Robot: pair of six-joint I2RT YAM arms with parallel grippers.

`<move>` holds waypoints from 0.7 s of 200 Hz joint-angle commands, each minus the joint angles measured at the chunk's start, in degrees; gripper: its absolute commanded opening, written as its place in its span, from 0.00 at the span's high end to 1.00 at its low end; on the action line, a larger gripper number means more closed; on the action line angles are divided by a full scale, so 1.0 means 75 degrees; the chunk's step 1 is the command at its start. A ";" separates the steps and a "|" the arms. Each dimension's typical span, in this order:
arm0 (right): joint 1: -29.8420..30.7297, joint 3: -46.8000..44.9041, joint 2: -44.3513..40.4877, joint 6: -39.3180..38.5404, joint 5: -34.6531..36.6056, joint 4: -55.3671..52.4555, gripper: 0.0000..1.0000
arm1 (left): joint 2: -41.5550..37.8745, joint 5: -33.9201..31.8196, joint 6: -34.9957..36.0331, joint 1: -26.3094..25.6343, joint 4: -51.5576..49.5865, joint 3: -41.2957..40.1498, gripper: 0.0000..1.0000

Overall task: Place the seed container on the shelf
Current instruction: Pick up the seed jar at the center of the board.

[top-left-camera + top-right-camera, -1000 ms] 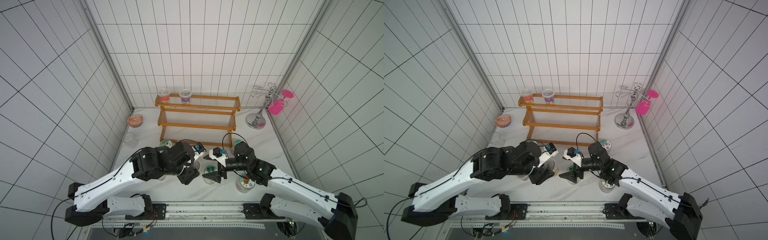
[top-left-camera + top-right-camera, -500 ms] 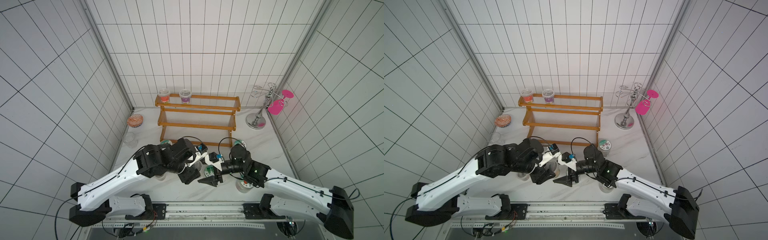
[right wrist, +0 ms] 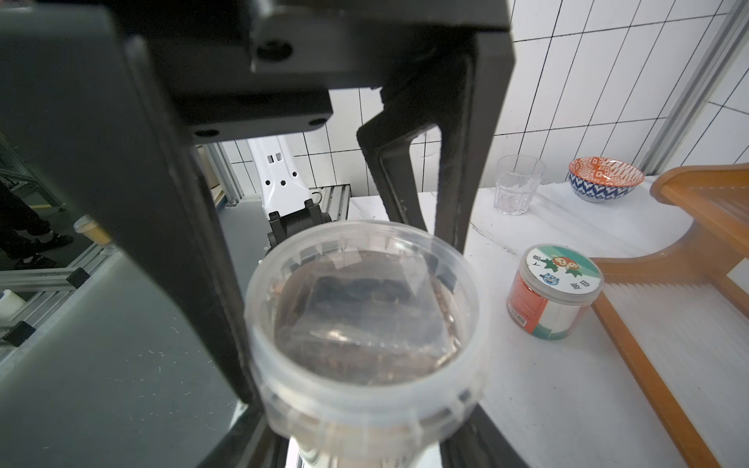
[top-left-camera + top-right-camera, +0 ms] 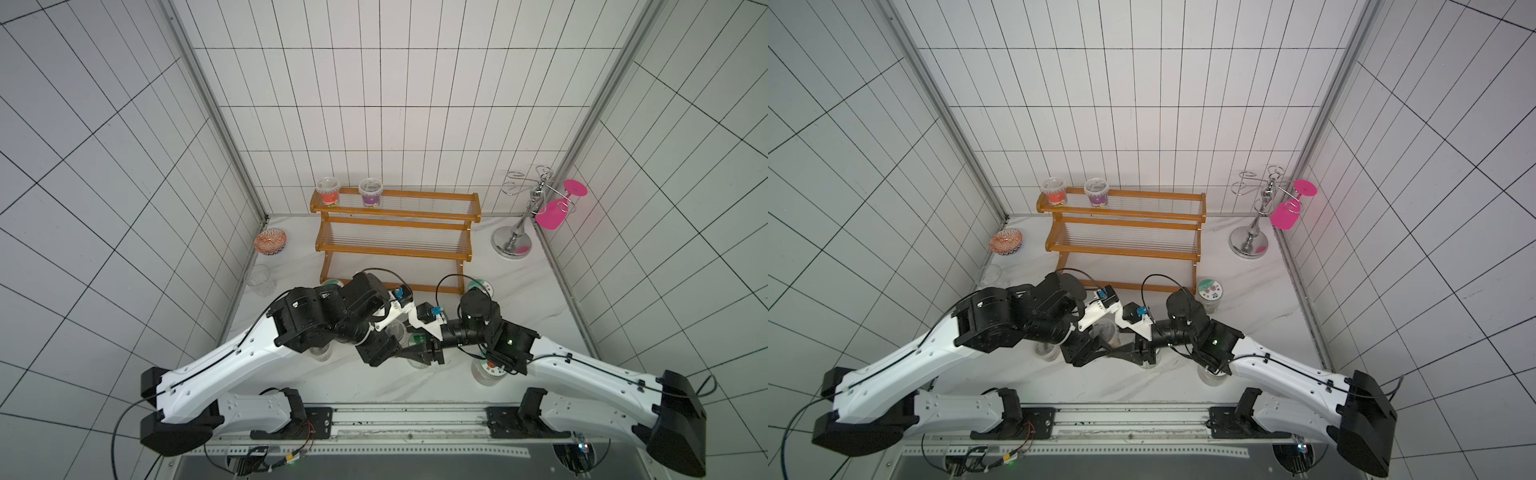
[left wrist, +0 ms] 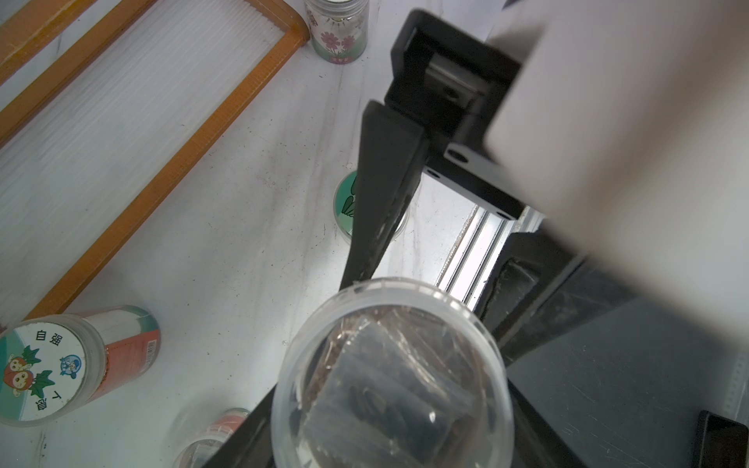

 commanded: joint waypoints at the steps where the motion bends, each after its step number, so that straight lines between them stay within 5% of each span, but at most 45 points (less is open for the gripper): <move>1: 0.0089 0.0312 -0.0058 -0.0097 -0.0315 0.0317 0.45 | 0.0006 -0.0284 0.0143 0.0073 0.0361 -0.0119 0.31; 47: 0.0067 0.0021 -0.0110 -0.0347 0.0329 0.0422 0.44 | -0.0562 -0.1302 -0.0271 0.0084 0.0797 0.0271 0.02; 140: -0.0483 -0.0176 -0.0381 -0.0337 0.2817 0.1058 0.46 | -0.2909 -0.4248 -0.1637 0.0090 0.1970 -0.1078 0.01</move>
